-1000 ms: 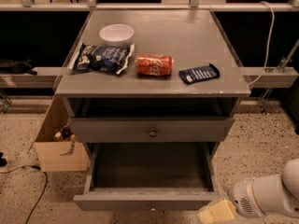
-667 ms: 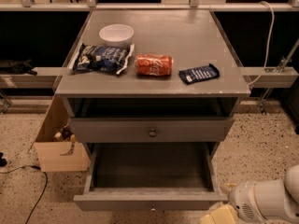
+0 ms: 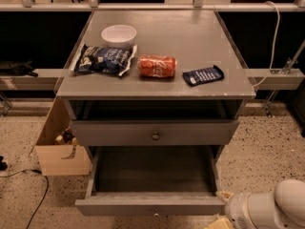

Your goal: Close middle drawer

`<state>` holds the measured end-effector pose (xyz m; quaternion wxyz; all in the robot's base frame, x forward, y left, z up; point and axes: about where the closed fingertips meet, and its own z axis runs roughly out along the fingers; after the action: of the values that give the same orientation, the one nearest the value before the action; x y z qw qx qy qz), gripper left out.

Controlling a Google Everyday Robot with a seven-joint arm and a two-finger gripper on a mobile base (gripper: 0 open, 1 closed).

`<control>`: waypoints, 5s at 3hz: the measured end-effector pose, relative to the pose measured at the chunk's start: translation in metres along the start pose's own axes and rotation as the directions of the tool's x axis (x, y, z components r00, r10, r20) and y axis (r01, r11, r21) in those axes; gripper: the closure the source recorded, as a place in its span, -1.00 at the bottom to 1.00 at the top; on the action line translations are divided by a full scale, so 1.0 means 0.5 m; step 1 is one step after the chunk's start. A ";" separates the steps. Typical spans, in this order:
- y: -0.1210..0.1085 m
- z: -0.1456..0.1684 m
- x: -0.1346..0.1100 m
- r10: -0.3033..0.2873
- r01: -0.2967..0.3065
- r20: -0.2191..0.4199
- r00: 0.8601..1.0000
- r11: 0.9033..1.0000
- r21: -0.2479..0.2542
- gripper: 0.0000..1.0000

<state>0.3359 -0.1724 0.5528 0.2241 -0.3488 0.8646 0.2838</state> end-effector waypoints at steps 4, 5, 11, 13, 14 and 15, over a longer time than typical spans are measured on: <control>-0.033 0.135 0.078 0.002 -0.003 -0.083 0.997 1.000 -0.008 -1.00; -0.021 0.164 0.134 0.048 -0.051 -0.114 0.992 0.998 -0.027 -1.00; -0.036 0.336 0.075 -0.140 0.126 -0.245 0.959 0.989 -0.076 -1.00; -0.036 0.336 0.075 -0.140 0.125 -0.245 0.959 0.989 -0.076 -0.25; -0.076 0.351 0.036 -0.138 0.131 -0.250 0.958 0.990 -0.045 0.21; -0.150 0.371 -0.025 -0.133 0.141 -0.255 0.958 0.990 0.014 0.68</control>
Offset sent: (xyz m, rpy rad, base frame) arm -0.0154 0.0039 -0.0673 -0.0587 -0.0058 0.0651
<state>0.4340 -0.0911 0.3978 0.1364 -0.4377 0.8643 0.2066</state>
